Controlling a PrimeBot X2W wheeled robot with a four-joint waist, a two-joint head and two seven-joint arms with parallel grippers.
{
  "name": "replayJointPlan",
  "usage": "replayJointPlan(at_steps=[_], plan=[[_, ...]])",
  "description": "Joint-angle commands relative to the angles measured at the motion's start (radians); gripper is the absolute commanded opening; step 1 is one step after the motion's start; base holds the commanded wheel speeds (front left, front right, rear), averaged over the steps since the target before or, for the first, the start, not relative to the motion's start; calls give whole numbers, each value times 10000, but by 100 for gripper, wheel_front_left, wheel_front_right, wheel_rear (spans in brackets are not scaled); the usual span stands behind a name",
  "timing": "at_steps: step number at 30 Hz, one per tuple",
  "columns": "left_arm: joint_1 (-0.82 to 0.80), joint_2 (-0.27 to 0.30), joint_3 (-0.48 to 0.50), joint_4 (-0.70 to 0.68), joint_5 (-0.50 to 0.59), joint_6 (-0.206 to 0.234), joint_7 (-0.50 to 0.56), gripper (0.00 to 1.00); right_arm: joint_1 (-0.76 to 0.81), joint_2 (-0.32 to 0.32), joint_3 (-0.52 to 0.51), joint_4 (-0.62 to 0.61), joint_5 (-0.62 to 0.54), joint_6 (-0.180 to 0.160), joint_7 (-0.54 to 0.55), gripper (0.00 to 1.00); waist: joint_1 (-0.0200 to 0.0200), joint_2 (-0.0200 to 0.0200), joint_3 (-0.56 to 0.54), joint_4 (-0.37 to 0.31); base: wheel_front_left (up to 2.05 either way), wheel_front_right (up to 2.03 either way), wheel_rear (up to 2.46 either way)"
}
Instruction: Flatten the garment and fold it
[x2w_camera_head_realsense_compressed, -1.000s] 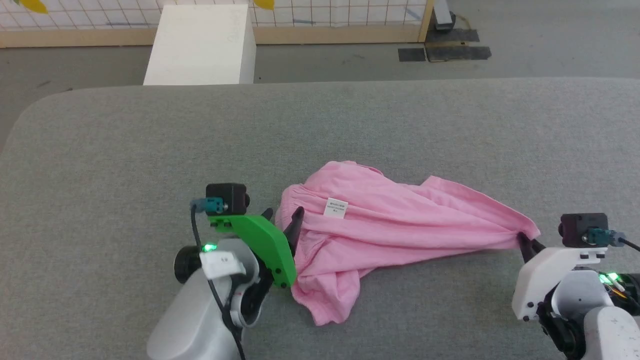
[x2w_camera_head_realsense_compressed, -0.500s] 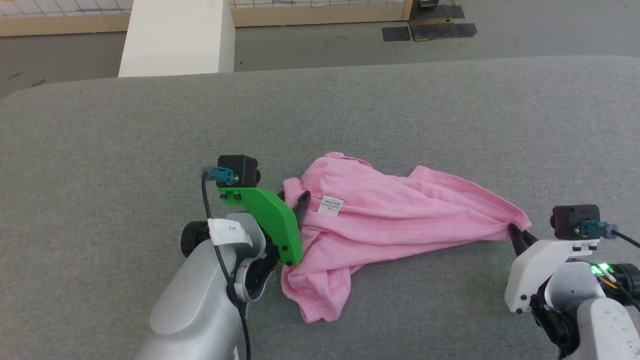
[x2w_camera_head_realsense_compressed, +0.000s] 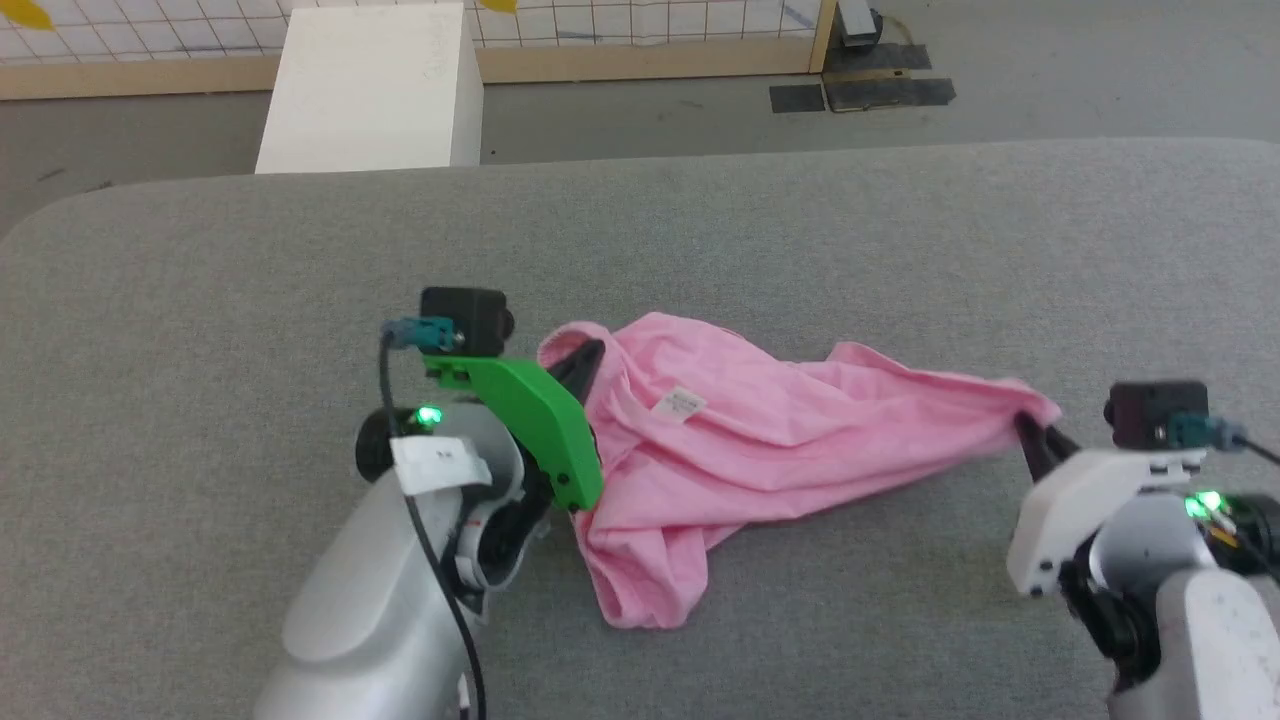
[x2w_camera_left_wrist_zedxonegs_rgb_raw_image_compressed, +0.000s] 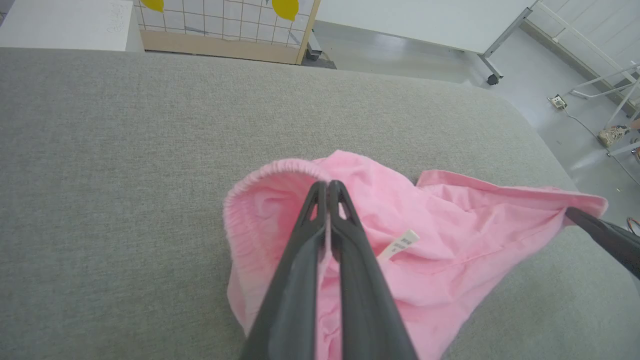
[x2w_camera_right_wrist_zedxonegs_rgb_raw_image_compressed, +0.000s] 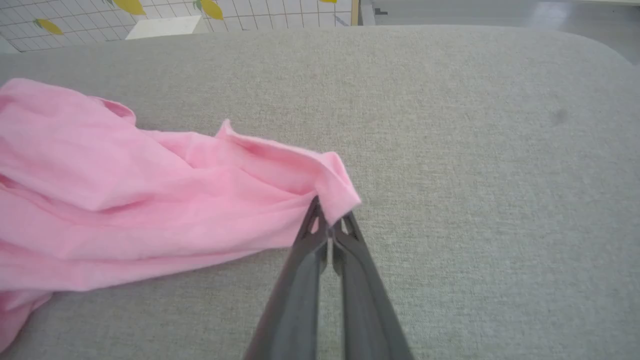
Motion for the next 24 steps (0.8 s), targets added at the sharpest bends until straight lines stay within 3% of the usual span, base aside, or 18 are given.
replayJointPlan(at_steps=[1,4,5,10,17,24], plan=[[-393,121,148,-104,-69,-122,-128,0,-468,-10,105,-179,-71,-13,60,0,0,-1,76,-42,0,0,0],[-1246,445,473,-127,-21,-348,-329,0,-1479,-107,411,-328,-168,-13,262,0,0,-1,370,-179,0,0,0],[-2320,825,808,68,11,-624,-429,0,-2897,-378,874,-161,-100,-13,419,0,0,-1,807,-402,0,0,0],[-4257,1483,1182,424,375,-908,-642,0,-5537,-742,1407,597,34,-13,334,0,0,-1,1674,-714,0,0,0],[-7013,2050,1748,627,1231,-721,-1866,0,-9006,-1028,1554,1839,-415,-13,-661,0,0,-1,2852,-969,0,0,0],[-8319,2114,2102,860,1530,-673,-3236,0,-10605,-930,1355,2490,-738,-13,-2038,0,0,-1,3126,-953,0,0,0]])
